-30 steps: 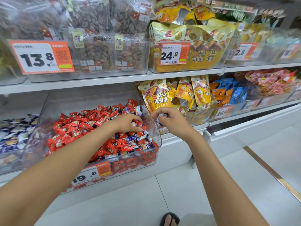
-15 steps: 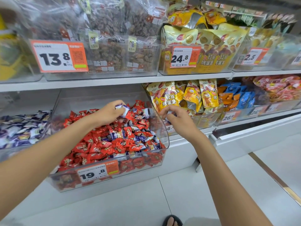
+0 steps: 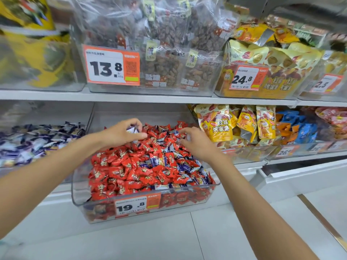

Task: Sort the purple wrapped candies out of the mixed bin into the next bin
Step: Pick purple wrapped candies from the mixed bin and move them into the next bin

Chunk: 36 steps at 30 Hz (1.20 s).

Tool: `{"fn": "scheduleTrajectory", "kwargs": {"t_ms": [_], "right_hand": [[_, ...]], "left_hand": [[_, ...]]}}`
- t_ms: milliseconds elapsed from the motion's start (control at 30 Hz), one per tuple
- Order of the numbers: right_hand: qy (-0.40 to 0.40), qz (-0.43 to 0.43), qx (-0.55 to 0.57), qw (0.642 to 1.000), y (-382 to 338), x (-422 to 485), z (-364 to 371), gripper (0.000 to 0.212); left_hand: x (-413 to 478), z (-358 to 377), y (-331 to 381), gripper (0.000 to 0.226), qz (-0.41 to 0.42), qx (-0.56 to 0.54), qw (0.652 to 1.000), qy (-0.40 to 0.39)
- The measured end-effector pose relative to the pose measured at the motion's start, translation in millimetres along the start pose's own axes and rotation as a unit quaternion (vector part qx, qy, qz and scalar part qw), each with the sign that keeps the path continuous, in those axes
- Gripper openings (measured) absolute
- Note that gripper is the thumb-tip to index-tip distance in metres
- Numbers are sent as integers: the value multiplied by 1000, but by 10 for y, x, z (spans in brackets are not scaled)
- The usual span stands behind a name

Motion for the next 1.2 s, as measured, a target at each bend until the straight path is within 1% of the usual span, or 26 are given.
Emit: {"fn": "scheduleTrajectory", "kwargs": {"t_ms": [33, 67, 100, 133, 167, 233, 267, 333, 367, 433, 467, 500, 567, 633, 667, 733, 800, 833, 900, 967, 1000, 1033, 1067, 1100, 1133, 1200], "right_hand": [[-24, 0, -56, 998, 22, 73, 102, 37], [-47, -3, -96, 994, 42, 127, 213, 34], [-57, -4, -112, 992, 54, 159, 283, 27], [-48, -6, -104, 993, 56, 179, 300, 18], [-22, -7, -84, 996, 45, 179, 255, 15], [34, -6, -45, 998, 45, 185, 146, 15], [43, -8, -41, 998, 42, 178, 108, 16], [27, -4, 1, 1000, 37, 142, 82, 17], [14, 4, 58, 998, 33, 121, 82, 17], [-4, 29, 188, 982, 26, 57, 53, 18], [-9, 34, 227, 973, 20, 22, 30, 17], [-10, 28, 239, 971, 16, -13, 7, 15], [-9, 10, 207, 978, -3, -89, -16, 10], [-10, 8, 181, 983, -15, -148, -22, 15], [-11, 9, 194, 981, -9, -164, -17, 19], [-20, 24, 268, 963, 17, -203, 10, 23], [-29, 43, 344, 938, 53, -230, 44, 22], [-33, 48, 365, 929, 70, -243, 60, 21], [-39, 51, 375, 925, 106, -249, 92, 21], [-34, 53, 330, 942, 138, -204, 129, 22], [-27, 46, 276, 960, 151, -162, 152, 24], [-32, 28, 197, 980, 133, -124, 186, 28], [-61, 1, 112, 992, 97, -96, 262, 32], [-109, -29, 40, 993, 61, -88, 371, 36], [-157, -49, -7, 986, 41, -92, 473, 42], [-211, -53, -30, 976, 31, -108, 555, 48]], "left_hand": [[-10, 33, -6, 21, -2, -10, 1000, -12], [-9, 65, -19, 24, -7, -30, 999, -28], [-6, 103, -23, 24, -13, -59, 997, -43], [-4, 129, -24, 22, -16, -86, 995, -55], [-9, 146, -11, 18, -15, -98, 993, -63], [-24, 155, 17, 14, -9, -84, 994, -68], [-30, 171, 26, 15, -8, -79, 994, -72], [-48, 196, 29, 17, -13, -79, 994, -77], [-57, 193, 38, 21, -12, -71, 995, -73], [-65, 177, 70, 27, 1, -30, 998, -63], [-61, 186, 92, 27, 12, -8, 998, -62], [-57, 220, 130, 24, 22, 18, 997, -66], [-20, 340, 175, 20, 34, 80, 993, -83], [26, 503, 159, 21, 27, 147, 982, -114], [45, 582, 135, 25, 21, 182, 974, -132], [81, 688, 67, 32, 8, 217, 964, -155], [84, 719, 29, 24, 9, 196, 967, -164], [69, 710, 31, 19, 11, 175, 970, -166], [59, 645, 48, 20, 12, 125, 982, -142], [60, 537, 76, 26, 18, 84, 992, -88], [64, 482, 78, 27, 15, 63, 996, -63], [60, 437, 77, 26, 3, 38, 998, -45], [65, 404, 48, 24, -14, 16, 999, -35], [68, 376, 20, 22, -32, -10, 999, -29], [74, 347, -15, 20, -43, -30, 998, -21], [73, 318, -48, 19, -50, -68, 996, -8]]}}
Point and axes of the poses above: each hand's wrist, its own x-axis towards the middle knuckle, its own z-axis out of the palm, y = z × x, the point moved 6 cm from there along x, towards the middle knuckle, and after that the axes turned 8 degrees about -x, right-handed, at the moved point
